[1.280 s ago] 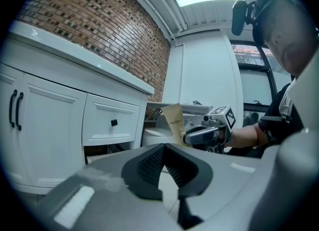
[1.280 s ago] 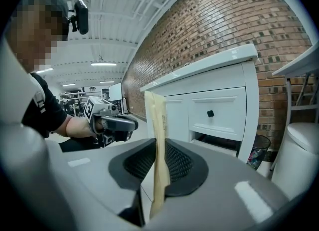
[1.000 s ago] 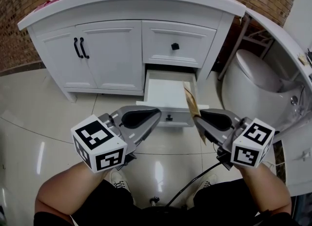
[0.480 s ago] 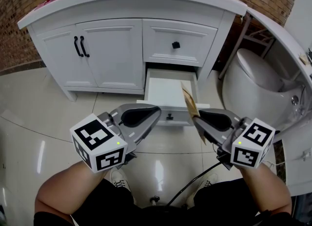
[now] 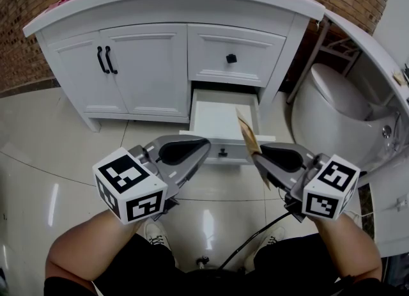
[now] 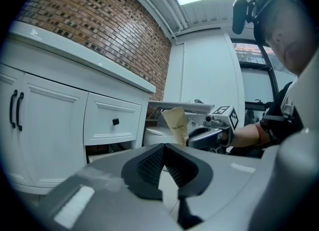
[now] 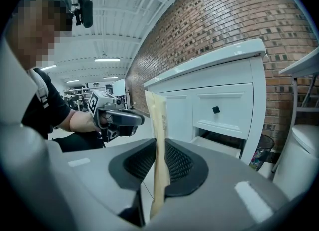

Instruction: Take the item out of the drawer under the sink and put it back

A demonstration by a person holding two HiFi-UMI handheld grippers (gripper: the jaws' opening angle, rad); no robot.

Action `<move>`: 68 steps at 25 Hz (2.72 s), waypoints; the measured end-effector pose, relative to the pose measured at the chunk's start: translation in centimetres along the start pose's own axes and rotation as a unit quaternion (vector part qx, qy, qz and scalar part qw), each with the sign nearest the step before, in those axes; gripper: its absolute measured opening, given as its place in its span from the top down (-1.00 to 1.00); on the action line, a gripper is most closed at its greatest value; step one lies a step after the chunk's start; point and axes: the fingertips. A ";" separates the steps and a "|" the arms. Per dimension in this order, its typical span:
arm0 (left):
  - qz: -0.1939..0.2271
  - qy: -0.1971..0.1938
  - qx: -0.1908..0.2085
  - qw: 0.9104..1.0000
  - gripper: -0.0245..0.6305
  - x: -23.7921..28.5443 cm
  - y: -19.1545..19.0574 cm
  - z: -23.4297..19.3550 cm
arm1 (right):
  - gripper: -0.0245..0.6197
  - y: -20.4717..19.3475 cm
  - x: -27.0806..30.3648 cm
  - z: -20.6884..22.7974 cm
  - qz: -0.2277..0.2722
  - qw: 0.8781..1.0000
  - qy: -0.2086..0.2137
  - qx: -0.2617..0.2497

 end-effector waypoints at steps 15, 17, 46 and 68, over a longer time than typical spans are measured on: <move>0.005 0.002 -0.001 1.000 0.91 -0.1 0.2 -0.3 | 0.73 0.2 0.0 0.5 0.001 1.000 -0.006 -0.002; 0.006 0.004 -0.001 1.000 0.91 -0.2 0.3 -0.3 | 0.73 0.4 0.0 0.8 0.004 1.000 -0.010 -0.001; 0.019 0.030 -0.014 0.999 0.91 0.7 0.2 -4.5 | 0.73 3.1 11.5 13.3 -0.071 0.988 -0.088 -0.109; 0.019 0.041 -0.044 0.998 0.91 0.4 0.2 -5.8 | 0.73 -10.6 21.6 20.7 -0.368 0.878 -0.067 -0.300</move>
Point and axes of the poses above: the fingertips, and each gripper's own axes: x forward along the fingers, z to its right, y out of its top, and after that the axes turned 4 degrees about x, right-handed
